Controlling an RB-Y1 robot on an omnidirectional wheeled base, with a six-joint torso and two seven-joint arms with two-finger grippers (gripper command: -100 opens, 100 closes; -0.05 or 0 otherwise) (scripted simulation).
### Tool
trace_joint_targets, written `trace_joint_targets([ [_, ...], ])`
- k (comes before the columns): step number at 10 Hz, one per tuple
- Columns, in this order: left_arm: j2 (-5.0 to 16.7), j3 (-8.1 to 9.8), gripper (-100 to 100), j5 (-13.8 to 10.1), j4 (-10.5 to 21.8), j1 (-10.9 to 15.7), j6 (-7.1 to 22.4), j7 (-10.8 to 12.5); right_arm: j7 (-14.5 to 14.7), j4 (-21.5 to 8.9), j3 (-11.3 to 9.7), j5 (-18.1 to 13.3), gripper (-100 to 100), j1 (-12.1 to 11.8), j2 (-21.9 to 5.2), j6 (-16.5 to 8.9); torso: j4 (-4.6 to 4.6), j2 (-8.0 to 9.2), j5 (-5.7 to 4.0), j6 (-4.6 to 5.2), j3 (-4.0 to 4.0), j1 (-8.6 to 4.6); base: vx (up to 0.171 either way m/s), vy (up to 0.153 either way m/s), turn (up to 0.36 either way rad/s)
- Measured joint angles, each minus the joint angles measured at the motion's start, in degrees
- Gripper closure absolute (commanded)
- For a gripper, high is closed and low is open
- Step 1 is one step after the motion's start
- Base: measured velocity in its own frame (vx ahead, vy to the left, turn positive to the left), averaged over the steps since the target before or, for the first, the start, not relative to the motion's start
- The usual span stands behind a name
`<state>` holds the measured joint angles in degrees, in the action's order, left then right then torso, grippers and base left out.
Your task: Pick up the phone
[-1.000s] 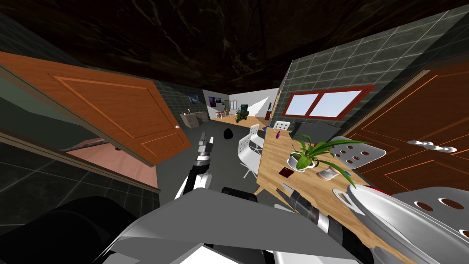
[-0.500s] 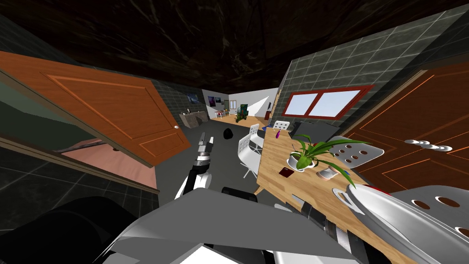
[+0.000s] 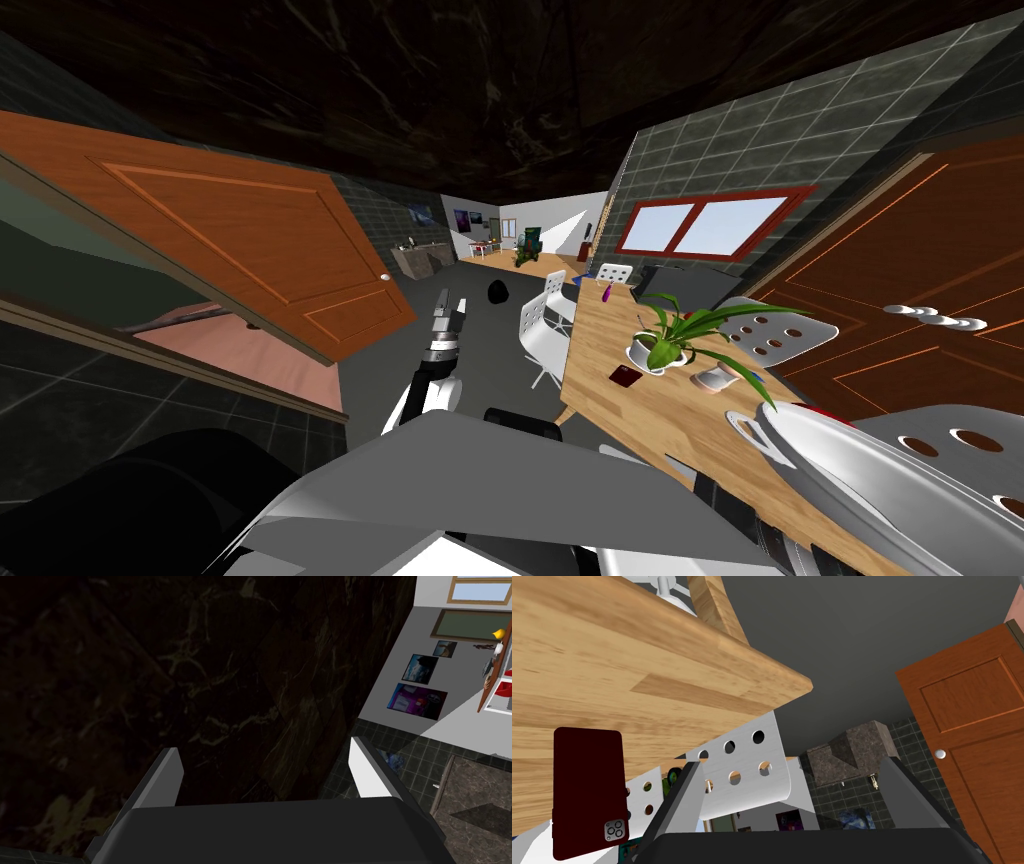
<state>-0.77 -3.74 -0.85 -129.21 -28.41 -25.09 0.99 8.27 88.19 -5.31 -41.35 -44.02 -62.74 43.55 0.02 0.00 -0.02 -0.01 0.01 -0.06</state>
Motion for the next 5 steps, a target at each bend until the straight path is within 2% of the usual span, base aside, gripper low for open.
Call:
trace_joint_targets([
  [5,0.00,0.00,0,0.00,0.00,0.00,0.00,0.00,0.23,-0.41,0.11,0.03,-100,0.00,-0.20,0.40,0.00,-0.03,0.00,0.01,-0.01,0.05,0.002,0.003,-0.004],
])
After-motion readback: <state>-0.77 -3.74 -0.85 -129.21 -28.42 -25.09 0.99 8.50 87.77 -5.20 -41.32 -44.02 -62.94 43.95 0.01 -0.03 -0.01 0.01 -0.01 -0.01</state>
